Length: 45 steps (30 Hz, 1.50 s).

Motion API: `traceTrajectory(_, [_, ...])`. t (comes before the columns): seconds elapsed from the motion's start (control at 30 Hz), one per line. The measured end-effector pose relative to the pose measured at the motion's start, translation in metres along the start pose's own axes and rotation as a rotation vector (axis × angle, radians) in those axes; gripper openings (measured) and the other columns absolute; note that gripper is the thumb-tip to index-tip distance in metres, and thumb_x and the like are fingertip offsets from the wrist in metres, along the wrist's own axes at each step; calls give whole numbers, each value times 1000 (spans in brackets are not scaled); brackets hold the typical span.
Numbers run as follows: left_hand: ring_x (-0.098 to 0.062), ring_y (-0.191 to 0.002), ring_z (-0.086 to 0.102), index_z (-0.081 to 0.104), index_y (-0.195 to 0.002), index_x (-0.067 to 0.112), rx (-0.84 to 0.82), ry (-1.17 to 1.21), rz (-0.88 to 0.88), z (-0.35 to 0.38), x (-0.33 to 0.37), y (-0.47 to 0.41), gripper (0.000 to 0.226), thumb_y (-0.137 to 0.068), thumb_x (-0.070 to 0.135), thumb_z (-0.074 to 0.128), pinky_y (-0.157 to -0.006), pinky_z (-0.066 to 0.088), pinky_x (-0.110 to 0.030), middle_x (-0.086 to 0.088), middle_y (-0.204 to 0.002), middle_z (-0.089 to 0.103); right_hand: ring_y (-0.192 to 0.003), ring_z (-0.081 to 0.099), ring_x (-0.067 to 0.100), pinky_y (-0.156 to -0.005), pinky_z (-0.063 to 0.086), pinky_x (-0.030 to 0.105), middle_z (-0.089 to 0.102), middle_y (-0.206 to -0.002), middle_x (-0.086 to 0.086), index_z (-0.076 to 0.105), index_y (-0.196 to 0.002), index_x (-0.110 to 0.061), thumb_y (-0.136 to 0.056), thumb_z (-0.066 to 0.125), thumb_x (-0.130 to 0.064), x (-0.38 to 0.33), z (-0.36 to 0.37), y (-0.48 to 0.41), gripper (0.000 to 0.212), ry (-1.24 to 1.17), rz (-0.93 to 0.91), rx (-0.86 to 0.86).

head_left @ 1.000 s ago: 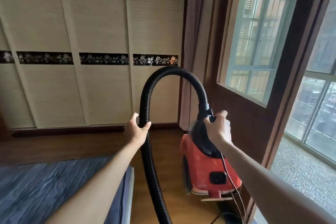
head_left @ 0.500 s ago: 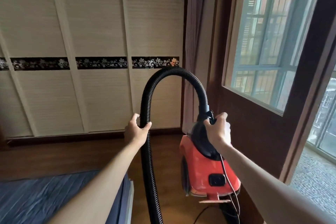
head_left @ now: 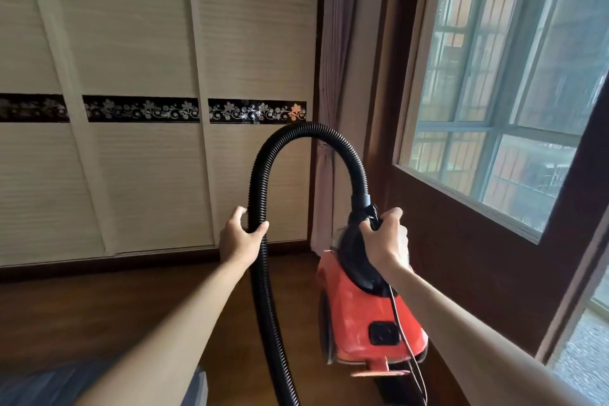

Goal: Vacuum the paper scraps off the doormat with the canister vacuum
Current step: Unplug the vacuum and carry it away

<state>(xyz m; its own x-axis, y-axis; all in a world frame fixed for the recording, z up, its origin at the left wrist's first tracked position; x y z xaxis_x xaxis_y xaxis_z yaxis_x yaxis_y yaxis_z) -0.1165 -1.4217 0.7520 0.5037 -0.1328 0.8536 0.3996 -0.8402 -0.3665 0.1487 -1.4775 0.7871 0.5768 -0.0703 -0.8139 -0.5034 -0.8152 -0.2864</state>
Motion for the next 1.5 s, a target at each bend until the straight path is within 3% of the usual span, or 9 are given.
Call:
traceTrajectory(0.27, [-33, -85, 62, 58, -108, 21, -7, -11, 17, 53, -5, -68, 37, -80, 37, 77, -67, 46, -35, -4, -95, 67, -87, 64, 38, -72, 54, 44, 65, -98, 15, 39, -105, -13, -89, 57, -37, -3, 34, -80, 33, 5, -5, 33])
traceTrajectory(0.47, [-31, -78, 60, 58, -101, 22, -32, 11, 13, 100, -20, -116, 33, -79, 37, 79, -63, 43, -33, -1, -74, 57, -89, 63, 37, -73, 53, 43, 63, -99, 16, 40, -104, -12, -88, 58, -35, 2, 71, -147, 33, 3, 1, 28])
traceTrajectory(0.7, [-31, -78, 62, 57, -97, 21, -15, 17, -19, 160, -28, -188, 32, -79, 35, 79, -63, 44, -34, -2, -75, 60, -93, 63, 38, -75, 53, 44, 62, -100, 16, 40, -105, -10, -90, 58, -33, 7, 126, -238, 33, -6, -4, -27])
traceTrajectory(0.9, [-23, -62, 58, 55, -97, 21, 2, 4, -32, 196, -18, -240, 32, -79, 34, 78, -56, 45, -32, -2, -67, 58, -98, 60, 40, -71, 45, 38, 61, -110, 22, 39, -108, -7, -92, 54, -33, 4, 162, -305, 35, -21, -7, -45])
traceTrajectory(1.5, [-23, -71, 62, 61, -106, 22, -4, -18, -78, 247, -79, -391, 35, -79, 35, 78, -66, 52, -34, -4, -77, 65, -97, 62, 42, -72, 47, 40, 61, -109, 23, 36, -104, -9, -92, 57, -31, -22, 295, -412, 33, -21, 21, -70])
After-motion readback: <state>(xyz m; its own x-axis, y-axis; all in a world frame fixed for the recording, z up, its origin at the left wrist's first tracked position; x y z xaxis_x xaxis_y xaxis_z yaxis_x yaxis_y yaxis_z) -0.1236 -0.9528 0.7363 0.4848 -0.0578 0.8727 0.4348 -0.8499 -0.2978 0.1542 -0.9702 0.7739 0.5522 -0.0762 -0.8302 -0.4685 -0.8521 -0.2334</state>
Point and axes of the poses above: each hand's wrist, its own y-axis away from the middle knuckle, its own z-axis out of the palm, x = y × z, the point moved 2 cm from there along -y, towards the middle knuckle
